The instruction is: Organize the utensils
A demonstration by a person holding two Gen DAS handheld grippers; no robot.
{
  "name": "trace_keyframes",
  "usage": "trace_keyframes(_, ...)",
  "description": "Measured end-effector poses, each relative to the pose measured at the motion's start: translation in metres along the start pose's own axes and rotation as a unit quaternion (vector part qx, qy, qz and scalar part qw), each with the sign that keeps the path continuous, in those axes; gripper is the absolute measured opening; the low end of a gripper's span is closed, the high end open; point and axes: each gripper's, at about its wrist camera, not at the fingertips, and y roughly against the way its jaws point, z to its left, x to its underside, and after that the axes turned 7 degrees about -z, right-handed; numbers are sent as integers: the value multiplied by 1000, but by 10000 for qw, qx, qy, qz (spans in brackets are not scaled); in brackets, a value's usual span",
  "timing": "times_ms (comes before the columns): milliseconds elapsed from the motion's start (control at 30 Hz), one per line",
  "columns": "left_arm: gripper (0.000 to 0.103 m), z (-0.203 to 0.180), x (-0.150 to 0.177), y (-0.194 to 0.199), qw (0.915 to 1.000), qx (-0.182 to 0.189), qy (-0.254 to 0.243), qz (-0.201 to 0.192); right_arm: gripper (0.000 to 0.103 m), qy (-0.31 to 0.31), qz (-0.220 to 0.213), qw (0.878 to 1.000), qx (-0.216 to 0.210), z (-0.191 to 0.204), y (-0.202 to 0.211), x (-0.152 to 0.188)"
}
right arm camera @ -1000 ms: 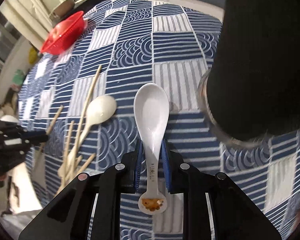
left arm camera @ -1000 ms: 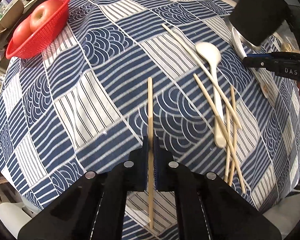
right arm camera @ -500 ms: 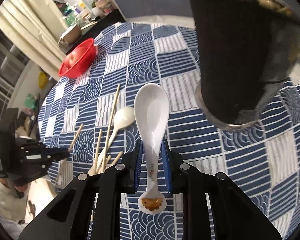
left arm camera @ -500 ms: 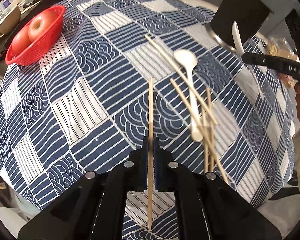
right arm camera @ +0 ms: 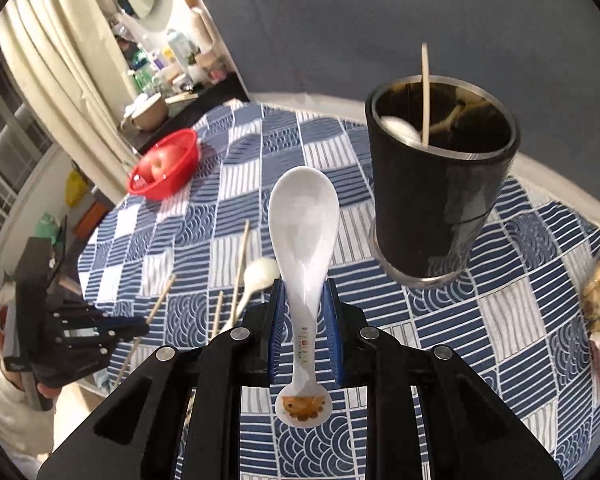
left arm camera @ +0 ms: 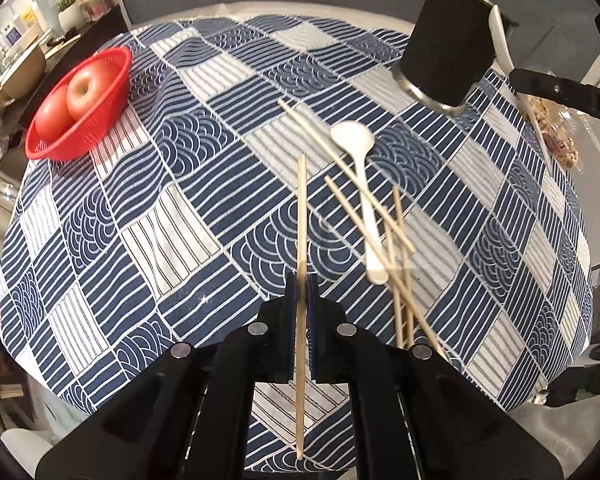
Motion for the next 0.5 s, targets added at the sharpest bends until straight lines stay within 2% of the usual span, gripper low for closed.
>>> trace_keyframes(133, 5, -14, -14, 13, 9991, -67, -328, -242, 18, -16, -327, 9995, 6, 0, 26, -2)
trace_keyframes(500, 5, -52, -63, 45, 9935, 42, -753, -851, 18, -186, -1035, 9938, 354, -26, 98, -8)
